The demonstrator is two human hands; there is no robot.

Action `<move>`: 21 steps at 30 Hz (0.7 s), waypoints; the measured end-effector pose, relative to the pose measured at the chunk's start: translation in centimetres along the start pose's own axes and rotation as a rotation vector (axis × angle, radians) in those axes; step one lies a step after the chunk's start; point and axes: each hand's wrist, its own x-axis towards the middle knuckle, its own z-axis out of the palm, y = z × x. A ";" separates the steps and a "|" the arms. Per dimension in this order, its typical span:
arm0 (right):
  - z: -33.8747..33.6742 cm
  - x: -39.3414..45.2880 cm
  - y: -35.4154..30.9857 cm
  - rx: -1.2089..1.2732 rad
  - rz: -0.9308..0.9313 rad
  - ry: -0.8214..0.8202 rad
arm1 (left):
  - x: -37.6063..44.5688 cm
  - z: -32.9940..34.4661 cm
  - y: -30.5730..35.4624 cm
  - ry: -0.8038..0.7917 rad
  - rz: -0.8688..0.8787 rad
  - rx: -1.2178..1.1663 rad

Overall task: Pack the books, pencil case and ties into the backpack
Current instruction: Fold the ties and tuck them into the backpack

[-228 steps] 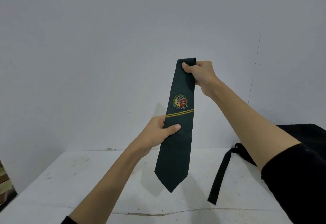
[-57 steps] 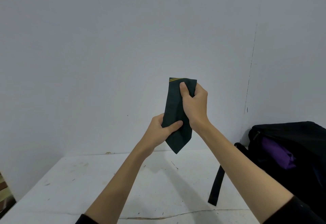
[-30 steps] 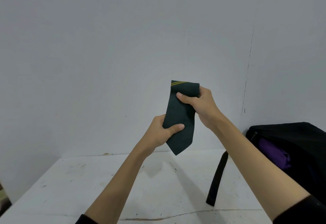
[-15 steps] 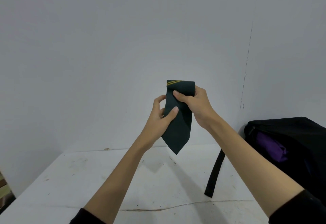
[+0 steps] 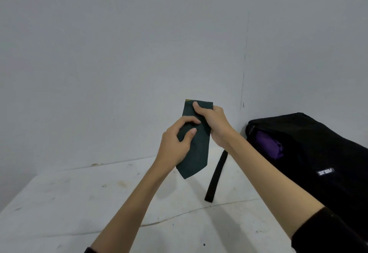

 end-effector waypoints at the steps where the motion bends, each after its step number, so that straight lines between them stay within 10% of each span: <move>1: -0.7 0.0 0.2 0.025 0.037 0.034 | -0.1 0.5 0.0 -0.037 -0.023 -0.028; 12: -9.3 0.4 1.2 -0.130 0.177 0.319 | 0.2 7.9 0.2 -0.332 -0.410 -0.386; 21: -23.6 2.6 -1.3 -1.024 0.020 0.168 | 1.8 15.8 -0.5 -0.258 -0.633 -0.498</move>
